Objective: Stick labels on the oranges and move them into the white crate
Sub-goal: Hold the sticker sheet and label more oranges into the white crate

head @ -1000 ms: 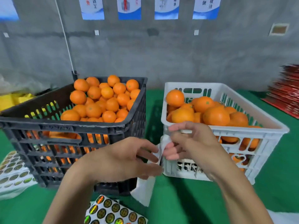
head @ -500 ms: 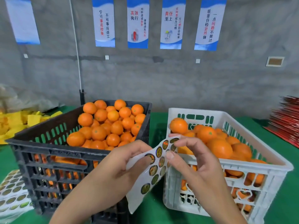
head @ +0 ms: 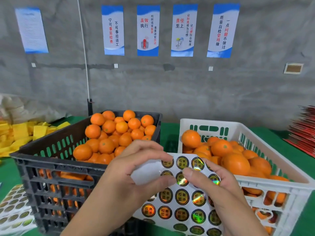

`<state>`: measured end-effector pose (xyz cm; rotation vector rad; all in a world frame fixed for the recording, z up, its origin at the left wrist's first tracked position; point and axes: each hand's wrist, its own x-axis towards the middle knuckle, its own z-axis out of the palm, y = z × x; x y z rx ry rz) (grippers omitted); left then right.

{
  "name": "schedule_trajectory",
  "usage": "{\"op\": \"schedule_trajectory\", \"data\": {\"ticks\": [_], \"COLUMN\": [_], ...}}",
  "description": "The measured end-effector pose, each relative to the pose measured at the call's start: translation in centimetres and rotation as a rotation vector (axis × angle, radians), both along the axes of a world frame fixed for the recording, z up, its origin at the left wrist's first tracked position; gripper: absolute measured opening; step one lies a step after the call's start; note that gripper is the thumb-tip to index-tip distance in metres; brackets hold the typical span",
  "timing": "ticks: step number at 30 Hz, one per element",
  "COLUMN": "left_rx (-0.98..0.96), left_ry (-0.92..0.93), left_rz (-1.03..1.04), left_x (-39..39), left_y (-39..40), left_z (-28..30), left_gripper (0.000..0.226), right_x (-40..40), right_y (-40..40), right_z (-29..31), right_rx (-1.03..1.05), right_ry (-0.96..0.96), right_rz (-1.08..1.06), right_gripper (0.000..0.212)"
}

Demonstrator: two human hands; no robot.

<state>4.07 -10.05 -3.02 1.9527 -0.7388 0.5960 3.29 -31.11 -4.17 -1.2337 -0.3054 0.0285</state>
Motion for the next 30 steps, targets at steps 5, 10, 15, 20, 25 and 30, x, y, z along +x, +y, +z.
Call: {"op": "schedule_trajectory", "data": {"ticks": [5,10,15,20,25,30], "left_rx": [-0.068,-0.079,-0.135,-0.209,-0.269,-0.332], "left_ry": [-0.111,-0.183,-0.168,-0.009,0.092,0.154], "left_rz": [0.053,0.086,0.05,-0.034,-0.117,-0.045], "left_x": [-0.1,-0.2,-0.4,-0.7,-1.0,-0.5], "left_y": [-0.5,-0.8,-0.7,-0.6,-0.2,-0.2], "left_z": [0.1,0.4,0.5,0.5,1.0,0.9], "left_gripper": [0.032,0.024,0.023,0.014,0.014,0.007], "right_x": [0.0,-0.4,-0.4,-0.6,-0.2,0.0], "right_y": [1.0,1.6,1.5,1.6,1.6,1.7], "right_z": [0.3,0.7,0.4,0.3,0.1,-0.2], "right_rx": [0.086,0.075,0.014,-0.031,-0.051,-0.067], "right_ry": [0.013,-0.076,-0.123,-0.194,-0.237,-0.195], "right_rz": [-0.024,-0.063,-0.077,-0.092,-0.11,-0.144], "right_gripper": [0.06,0.044,0.053,0.058,0.053,0.043]}}
